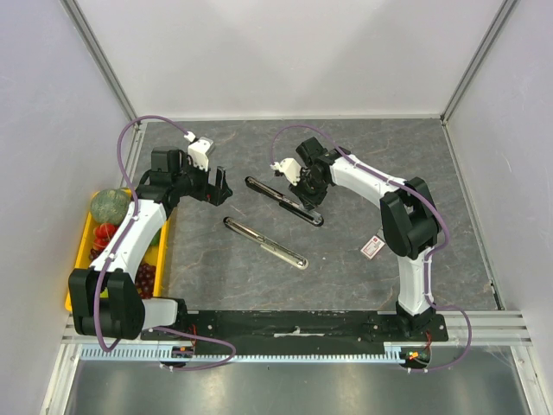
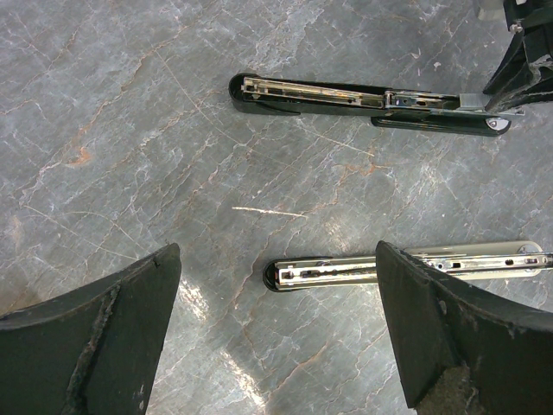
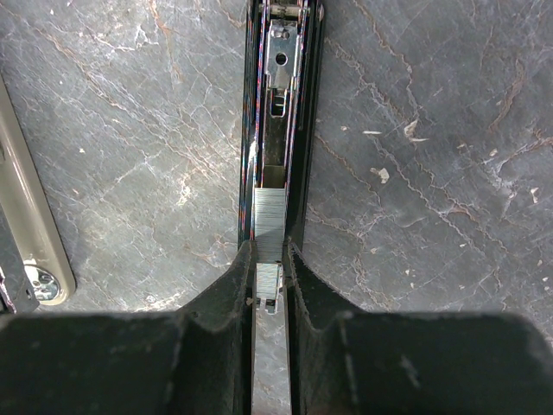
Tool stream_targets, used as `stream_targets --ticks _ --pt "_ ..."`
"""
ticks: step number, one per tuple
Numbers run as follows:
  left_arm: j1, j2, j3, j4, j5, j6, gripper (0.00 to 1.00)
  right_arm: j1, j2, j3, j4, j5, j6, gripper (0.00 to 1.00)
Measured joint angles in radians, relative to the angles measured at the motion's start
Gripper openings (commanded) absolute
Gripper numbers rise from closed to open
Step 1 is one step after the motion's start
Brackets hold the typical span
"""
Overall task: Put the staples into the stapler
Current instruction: Install the staple into the stapler.
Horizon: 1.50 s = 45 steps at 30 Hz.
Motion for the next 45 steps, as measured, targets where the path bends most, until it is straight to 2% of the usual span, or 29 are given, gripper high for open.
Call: stream_targets --ticks 31,39,45 --pt "0.000 0.001 0.000 0.000 0.000 0.000 1.00 0.018 0.001 0.000 0.004 0.034 0.023 0.07" --pt "0.000 0.001 0.000 0.000 0.000 0.000 1.00 0.018 0.011 0.000 0.008 0.035 0.026 0.12" --pt "0.000 0.001 0.000 0.000 0.000 0.000 1.00 0.019 0.011 0.001 0.008 0.037 0.027 0.19"
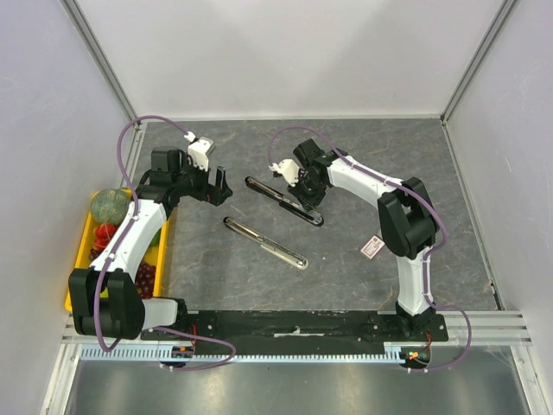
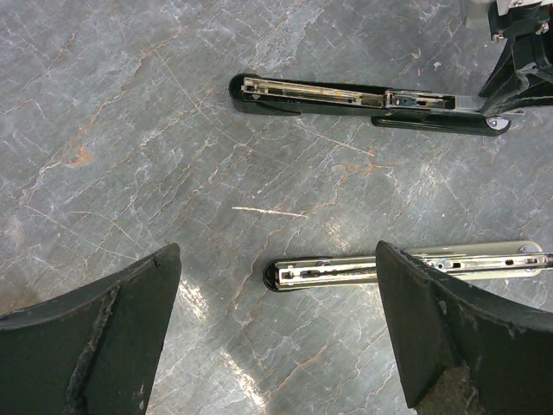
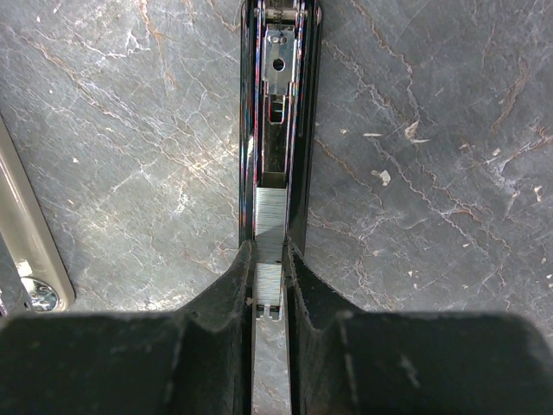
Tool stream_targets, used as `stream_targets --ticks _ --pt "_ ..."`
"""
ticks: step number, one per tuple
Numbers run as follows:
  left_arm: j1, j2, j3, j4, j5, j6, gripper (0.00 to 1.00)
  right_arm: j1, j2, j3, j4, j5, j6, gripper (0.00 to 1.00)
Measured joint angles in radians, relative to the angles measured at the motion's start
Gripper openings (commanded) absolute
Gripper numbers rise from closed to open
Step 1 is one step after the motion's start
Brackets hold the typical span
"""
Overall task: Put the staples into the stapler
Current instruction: Install the staple into the stapler.
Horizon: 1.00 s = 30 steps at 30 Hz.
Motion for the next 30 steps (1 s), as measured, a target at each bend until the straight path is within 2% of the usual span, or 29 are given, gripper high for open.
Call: stream_targets --ticks 4,10,30 --pt "0.000 0.000 0.000 0.000 0.000 0.000 1.00 0.000 0.000 0.000 0.000 0.000 0.001 0.29" --pt "0.000 0.000 0.000 0.000 0.000 0.000 1.00 0.001 0.001 0.000 0.002 0.001 0.002 0.38" --pt "0.000 0.000 0.000 0.000 0.000 0.000 1.00 -0.020 -0.014 0.000 0.010 0.017 0.000 0.39"
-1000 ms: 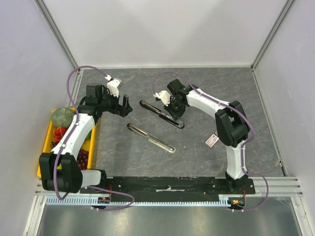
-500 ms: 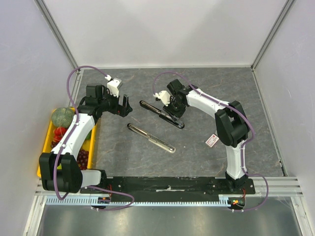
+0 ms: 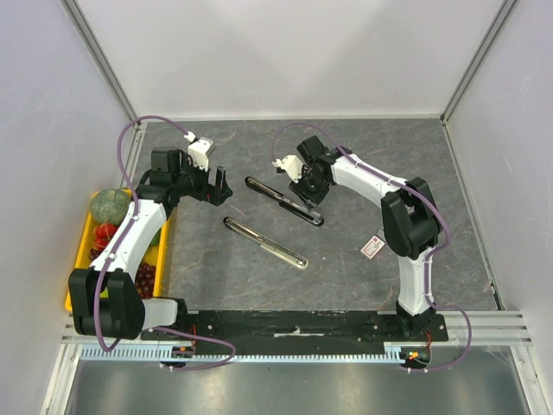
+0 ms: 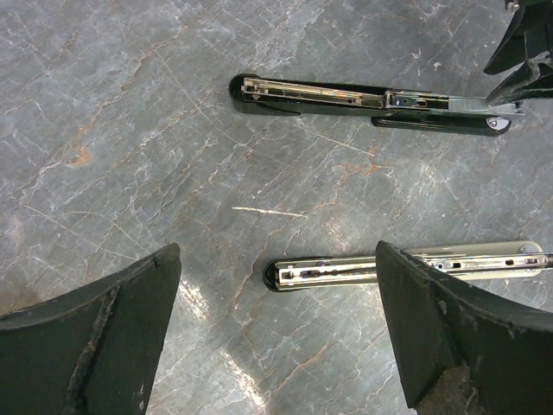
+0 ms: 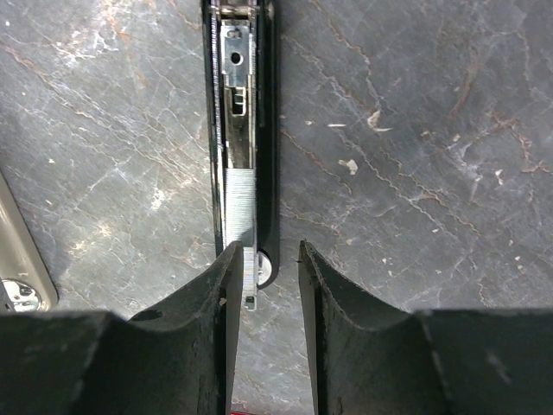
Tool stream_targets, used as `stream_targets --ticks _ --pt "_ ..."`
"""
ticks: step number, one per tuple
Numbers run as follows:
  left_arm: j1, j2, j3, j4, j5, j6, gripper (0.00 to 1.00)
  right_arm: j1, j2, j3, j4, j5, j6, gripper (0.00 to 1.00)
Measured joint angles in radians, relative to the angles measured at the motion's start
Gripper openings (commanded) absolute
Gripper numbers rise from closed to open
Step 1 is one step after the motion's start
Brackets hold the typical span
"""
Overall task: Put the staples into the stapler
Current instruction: Install the staple into the stapler, then adjust the staple in the stapler.
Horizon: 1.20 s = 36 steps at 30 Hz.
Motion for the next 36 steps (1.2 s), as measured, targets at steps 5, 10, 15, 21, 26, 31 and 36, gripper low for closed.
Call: stream_targets --ticks 5,10,15,21,26,31,36 --pt "0.000 0.000 0.000 0.000 0.000 0.000 1.00 -0.009 -0.002 0.000 0.003 0.014 -0.002 0.39" --pt "0.000 0.000 0.000 0.000 0.000 0.000 1.00 -0.009 -0.002 0.000 0.004 0.021 -0.002 0.39" --pt "0.000 0.000 0.000 0.000 0.000 0.000 0.99 -0.009 -0.002 0.000 0.004 0.021 -0.002 0.39" --pt "0.000 0.000 0.000 0.000 0.000 0.000 1.00 -0.008 -0.002 0.000 0.003 0.017 -0.002 0.39" --pt "0.000 0.000 0.000 0.000 0.000 0.000 1.00 -0.003 0.001 0.000 0.003 0.013 -0.003 0.39" --pt "0.000 0.000 0.000 0.000 0.000 0.000 1.00 0.002 0.008 0.001 0.003 0.013 -0.006 0.38" --pt "0.000 0.000 0.000 0.000 0.000 0.000 1.00 0.003 0.015 0.010 0.004 0.013 -0.006 0.38"
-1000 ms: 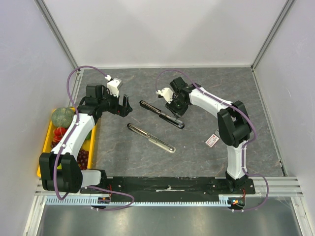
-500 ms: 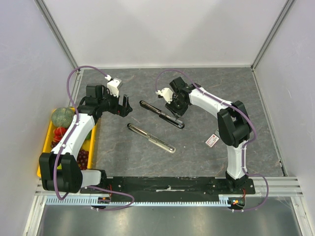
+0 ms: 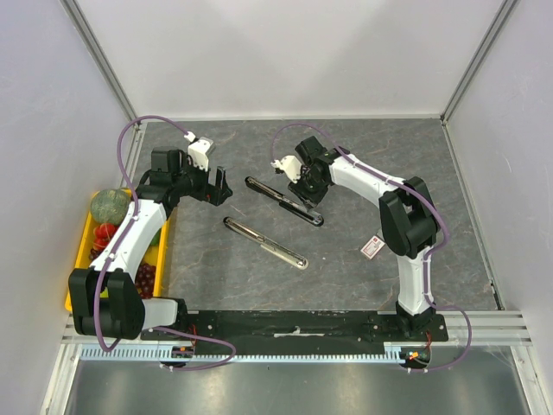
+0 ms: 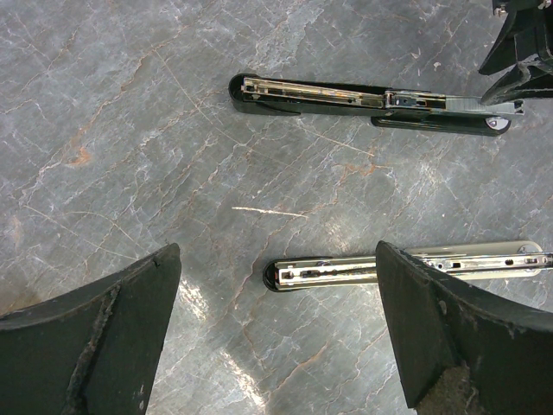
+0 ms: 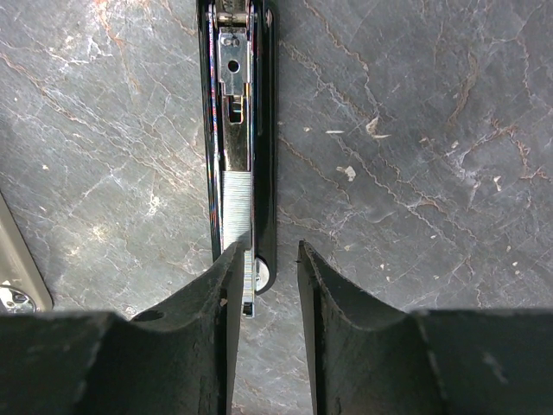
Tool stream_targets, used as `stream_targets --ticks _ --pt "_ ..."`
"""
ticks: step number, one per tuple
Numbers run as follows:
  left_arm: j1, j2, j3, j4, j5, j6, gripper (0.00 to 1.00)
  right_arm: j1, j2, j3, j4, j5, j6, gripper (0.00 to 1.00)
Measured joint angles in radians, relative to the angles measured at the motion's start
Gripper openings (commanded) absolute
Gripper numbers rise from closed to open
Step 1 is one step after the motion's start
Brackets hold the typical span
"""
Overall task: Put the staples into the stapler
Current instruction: Adjust the staple in the stapler.
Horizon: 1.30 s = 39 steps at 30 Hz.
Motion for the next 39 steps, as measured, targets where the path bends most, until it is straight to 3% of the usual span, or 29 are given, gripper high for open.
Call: stream_targets --ticks 39 --pt "0.000 0.000 0.000 0.000 0.000 0.000 1.00 0.020 0.012 0.018 0.052 0.004 -0.007 0.40"
